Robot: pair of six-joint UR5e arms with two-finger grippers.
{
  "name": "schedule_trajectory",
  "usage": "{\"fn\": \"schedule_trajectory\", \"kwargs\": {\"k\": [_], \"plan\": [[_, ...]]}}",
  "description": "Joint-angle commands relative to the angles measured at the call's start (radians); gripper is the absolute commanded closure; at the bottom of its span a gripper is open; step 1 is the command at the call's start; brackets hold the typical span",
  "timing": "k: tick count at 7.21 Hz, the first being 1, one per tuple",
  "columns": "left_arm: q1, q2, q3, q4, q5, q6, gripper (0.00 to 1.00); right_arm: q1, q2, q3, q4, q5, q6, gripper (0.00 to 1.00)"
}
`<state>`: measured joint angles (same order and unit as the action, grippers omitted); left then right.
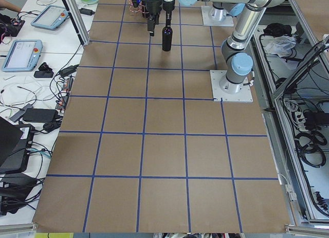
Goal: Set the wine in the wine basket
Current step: 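Lower the right gripper and close it around the bottle neck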
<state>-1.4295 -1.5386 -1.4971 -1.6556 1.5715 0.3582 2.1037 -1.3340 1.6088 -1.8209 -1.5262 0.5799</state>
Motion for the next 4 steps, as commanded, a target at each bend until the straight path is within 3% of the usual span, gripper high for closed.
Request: {"fn": "schedule_trajectory", "kwargs": {"k": [1, 2, 4], "plan": [[0.0, 0.0, -0.002, 0.0, -0.001, -0.001, 0.0, -0.001, -0.001, 0.0, 0.005, -0.003, -0.008, 0.44], [0.0, 0.0, -0.002, 0.0, -0.002, 0.001, 0.0, -0.001, 0.001, 0.0, 0.011, -0.003, -0.008, 0.68], [0.001, 0.002, -0.006, 0.0, -0.005, 0.001, 0.0, -0.002, 0.001, 0.0, 0.017, -0.002, -0.009, 0.99]]}}
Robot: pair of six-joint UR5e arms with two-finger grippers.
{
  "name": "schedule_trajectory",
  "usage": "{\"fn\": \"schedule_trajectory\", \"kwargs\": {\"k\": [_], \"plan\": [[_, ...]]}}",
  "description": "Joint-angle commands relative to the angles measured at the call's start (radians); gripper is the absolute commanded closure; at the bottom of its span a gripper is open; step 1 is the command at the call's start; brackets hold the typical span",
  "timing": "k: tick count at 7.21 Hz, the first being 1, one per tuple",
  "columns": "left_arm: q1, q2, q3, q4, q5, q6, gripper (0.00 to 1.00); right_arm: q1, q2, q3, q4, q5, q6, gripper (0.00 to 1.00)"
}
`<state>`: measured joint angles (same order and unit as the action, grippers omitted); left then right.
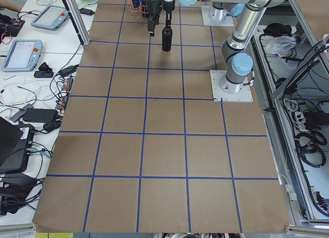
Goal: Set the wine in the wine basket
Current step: 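Lift the bottle with the right gripper and carry it to the copper rack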
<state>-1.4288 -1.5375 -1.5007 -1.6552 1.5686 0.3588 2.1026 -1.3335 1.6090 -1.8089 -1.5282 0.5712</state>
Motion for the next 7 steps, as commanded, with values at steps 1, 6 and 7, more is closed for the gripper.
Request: {"fn": "schedule_trajectory", "kwargs": {"k": [1, 6, 7], "plan": [[0.001, 0.004, -0.004, 0.0, -0.004, -0.001, 0.0, -0.003, 0.0, -0.001, 0.011, 0.019, -0.002, 1.0], [-0.001, 0.014, -0.021, 0.003, -0.005, -0.001, 0.0, -0.172, -0.058, -0.13, 0.157, 0.004, -0.203, 1.0], [-0.001, 0.014, -0.021, 0.003, -0.007, -0.001, 0.0, -0.221, -0.087, -0.13, 0.172, -0.01, -0.279, 1.0]]}}
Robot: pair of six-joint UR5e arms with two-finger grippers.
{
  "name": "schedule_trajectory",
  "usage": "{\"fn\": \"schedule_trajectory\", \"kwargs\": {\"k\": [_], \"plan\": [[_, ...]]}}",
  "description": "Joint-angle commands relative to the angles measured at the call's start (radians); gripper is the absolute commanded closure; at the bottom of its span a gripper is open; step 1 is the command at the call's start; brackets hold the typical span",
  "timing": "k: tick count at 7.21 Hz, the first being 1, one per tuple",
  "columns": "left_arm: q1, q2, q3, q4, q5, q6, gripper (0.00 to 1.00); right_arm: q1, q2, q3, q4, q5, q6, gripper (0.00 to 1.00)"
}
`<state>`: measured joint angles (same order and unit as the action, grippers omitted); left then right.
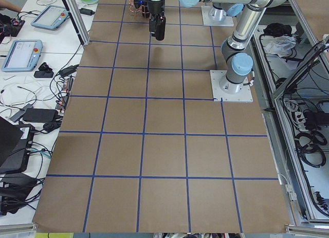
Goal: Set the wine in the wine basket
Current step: 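Lift the bottle with the right gripper and carry it to the copper rack, then tilt the bottle sideways and lower it into an empty rack slot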
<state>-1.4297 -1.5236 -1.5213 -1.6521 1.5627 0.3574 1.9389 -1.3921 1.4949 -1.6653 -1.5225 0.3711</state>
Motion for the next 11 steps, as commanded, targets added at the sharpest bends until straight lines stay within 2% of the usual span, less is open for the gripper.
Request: {"fn": "schedule_trajectory", "kwargs": {"k": [1, 4, 6, 9, 11], "plan": [[0.0, 0.0, 0.0, 0.0, -0.001, 0.0, 0.0, -0.121, -0.057, -0.016, 0.062, -0.031, -0.181, 1.0], [0.0, 0.0, -0.002, -0.002, -0.001, -0.002, 0.0, -0.324, -0.108, -0.022, 0.168, -0.074, -0.45, 1.0], [-0.002, 0.002, 0.0, -0.002, -0.003, -0.005, 0.0, -0.487, -0.134, -0.03, 0.296, -0.076, -0.503, 1.0], [-0.002, 0.003, -0.002, -0.003, -0.003, -0.003, 0.0, -0.604, -0.145, -0.087, 0.299, -0.189, -0.78, 1.0], [-0.002, 0.003, -0.002, -0.003, -0.004, -0.003, 0.0, -0.646, -0.136, -0.091, 0.267, -0.18, -0.853, 1.0]]}}
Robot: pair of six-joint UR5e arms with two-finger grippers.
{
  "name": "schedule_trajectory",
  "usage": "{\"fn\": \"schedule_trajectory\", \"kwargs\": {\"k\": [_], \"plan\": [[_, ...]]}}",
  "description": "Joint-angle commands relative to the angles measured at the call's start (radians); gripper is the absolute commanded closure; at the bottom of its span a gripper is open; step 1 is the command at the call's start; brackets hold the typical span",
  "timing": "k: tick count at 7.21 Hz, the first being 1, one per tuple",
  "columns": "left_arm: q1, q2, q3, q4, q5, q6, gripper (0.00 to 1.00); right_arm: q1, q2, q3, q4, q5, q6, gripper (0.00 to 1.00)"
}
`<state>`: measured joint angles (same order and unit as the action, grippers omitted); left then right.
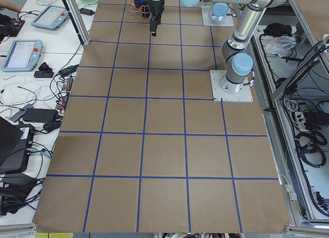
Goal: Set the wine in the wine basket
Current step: 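Tilt the bottle sideways and lower it into an empty rack slot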
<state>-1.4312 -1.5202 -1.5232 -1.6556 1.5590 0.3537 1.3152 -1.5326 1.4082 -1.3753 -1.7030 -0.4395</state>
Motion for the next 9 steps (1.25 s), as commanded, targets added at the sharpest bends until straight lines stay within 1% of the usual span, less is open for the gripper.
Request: {"fn": "schedule_trajectory", "kwargs": {"k": [1, 2, 5, 6, 9], "plan": [[0.0, 0.0, 0.0, 0.002, -0.001, -0.001, 0.0, -0.022, 0.012, -0.003, -0.056, 0.011, -0.047, 1.0], [0.0, 0.0, 0.0, 0.0, -0.001, -0.001, 0.0, -0.022, 0.029, -0.005, -0.089, 0.041, -0.08, 1.0], [0.0, 0.0, 0.0, 0.0, -0.001, -0.001, 0.0, -0.024, 0.052, -0.005, -0.159, 0.048, -0.132, 1.0], [0.0, 0.0, 0.0, -0.001, -0.001, -0.001, 0.0, -0.024, 0.061, -0.005, -0.181, 0.078, -0.154, 1.0], [0.0, 0.002, 0.0, -0.003, -0.001, -0.001, 0.0, -0.022, 0.103, -0.003, -0.22, 0.092, -0.156, 1.0]]}}
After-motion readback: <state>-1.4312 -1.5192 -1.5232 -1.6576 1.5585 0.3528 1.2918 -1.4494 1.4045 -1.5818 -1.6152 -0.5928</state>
